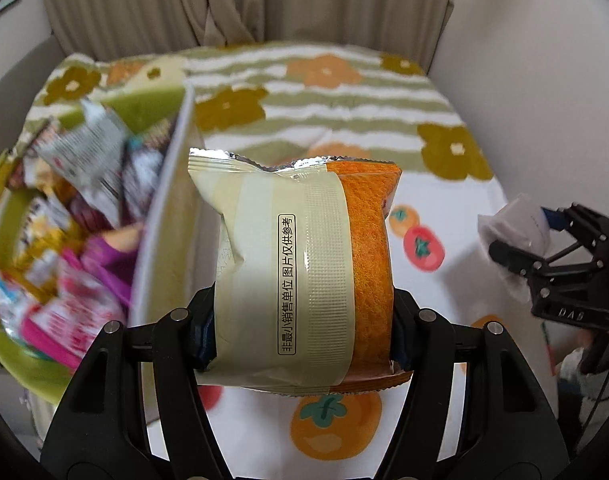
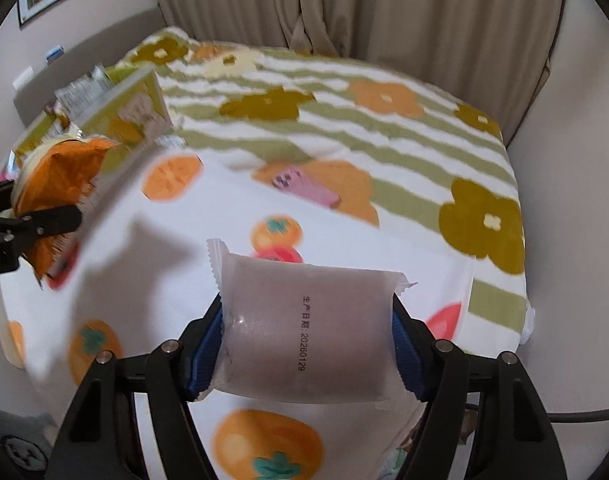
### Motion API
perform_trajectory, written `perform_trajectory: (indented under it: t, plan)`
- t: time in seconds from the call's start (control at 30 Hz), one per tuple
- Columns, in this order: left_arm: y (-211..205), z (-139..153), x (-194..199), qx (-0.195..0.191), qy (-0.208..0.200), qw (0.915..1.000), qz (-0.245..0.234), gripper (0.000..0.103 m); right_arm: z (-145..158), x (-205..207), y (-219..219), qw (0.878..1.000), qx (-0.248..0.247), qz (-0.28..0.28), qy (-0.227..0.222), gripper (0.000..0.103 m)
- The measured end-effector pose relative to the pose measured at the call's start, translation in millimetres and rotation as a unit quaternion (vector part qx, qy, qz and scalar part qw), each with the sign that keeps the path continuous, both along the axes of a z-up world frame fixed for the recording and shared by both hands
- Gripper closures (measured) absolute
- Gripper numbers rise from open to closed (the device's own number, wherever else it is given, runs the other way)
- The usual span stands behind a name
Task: Organize snacks
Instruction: 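Drop the cream-orange bag into the box with left tool while right tool drops pouch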
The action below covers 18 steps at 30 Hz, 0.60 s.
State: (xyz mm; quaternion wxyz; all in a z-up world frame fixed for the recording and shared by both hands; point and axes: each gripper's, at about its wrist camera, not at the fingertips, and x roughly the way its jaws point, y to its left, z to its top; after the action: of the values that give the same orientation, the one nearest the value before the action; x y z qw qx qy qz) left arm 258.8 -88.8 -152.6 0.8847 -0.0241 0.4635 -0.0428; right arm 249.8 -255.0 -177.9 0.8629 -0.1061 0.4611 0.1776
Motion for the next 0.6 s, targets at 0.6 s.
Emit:
perform_trajectory:
  t: [0.6]
  plan:
    - [183, 86, -4, 0.006, -0.056, 0.9968, 0.057, 0.042, 111, -13, 175, 0.993, 0.083, 0.034, -0.074, 0.034]
